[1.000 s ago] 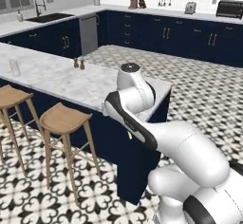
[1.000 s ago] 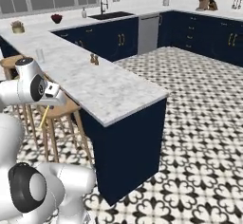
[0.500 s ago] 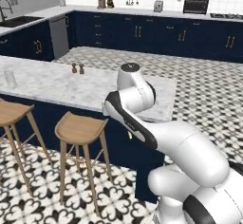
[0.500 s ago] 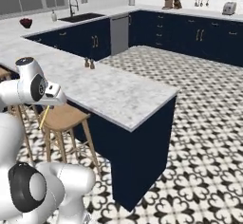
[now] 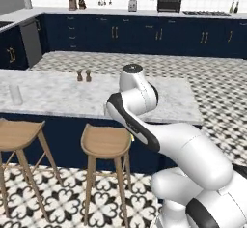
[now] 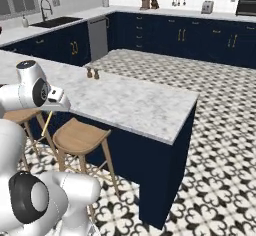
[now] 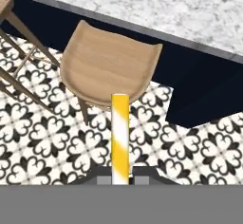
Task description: Take a straw from the drawer in front and place it inside the glass cup on the dining counter.
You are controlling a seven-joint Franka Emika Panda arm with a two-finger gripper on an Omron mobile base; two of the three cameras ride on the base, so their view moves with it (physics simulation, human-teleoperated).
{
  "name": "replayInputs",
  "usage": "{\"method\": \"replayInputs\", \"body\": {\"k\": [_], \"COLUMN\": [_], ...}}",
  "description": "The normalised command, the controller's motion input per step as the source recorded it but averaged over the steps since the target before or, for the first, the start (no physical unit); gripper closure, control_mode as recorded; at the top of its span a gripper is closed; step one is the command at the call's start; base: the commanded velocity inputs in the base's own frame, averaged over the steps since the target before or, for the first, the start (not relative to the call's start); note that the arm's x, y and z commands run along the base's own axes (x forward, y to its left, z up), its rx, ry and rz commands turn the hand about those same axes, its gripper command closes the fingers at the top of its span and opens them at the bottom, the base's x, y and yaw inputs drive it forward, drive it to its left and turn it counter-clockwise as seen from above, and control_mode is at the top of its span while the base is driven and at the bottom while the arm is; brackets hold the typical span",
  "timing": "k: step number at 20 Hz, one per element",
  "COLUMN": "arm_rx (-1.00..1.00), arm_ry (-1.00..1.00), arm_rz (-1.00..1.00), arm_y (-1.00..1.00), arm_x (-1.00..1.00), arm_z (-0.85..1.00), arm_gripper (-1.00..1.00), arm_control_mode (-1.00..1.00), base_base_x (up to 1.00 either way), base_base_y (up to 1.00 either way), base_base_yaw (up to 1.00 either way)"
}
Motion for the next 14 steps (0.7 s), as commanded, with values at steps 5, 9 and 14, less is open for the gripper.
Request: {"method": "replayInputs", "body": {"k": [5, 9, 14], "arm_rx": [0.0, 0.0, 0.0], "arm_ry": [0.0, 0.0, 0.0], "arm_rz": [0.0, 0.0, 0.0], "arm_y": [0.0, 0.0, 0.0], "arm_x": [0.0, 0.0, 0.0], "arm_z": [0.0, 0.0, 0.0], "arm_gripper": [1.0, 1.0, 1.0], "arm_control_mode": [1.0, 1.0, 1.0], "base_base_x": [0.03, 0.01, 0.0], "base_base_y": [1.0, 1.0, 1.0], "base_base_yaw": [-0.36, -0.34, -0.3]}}
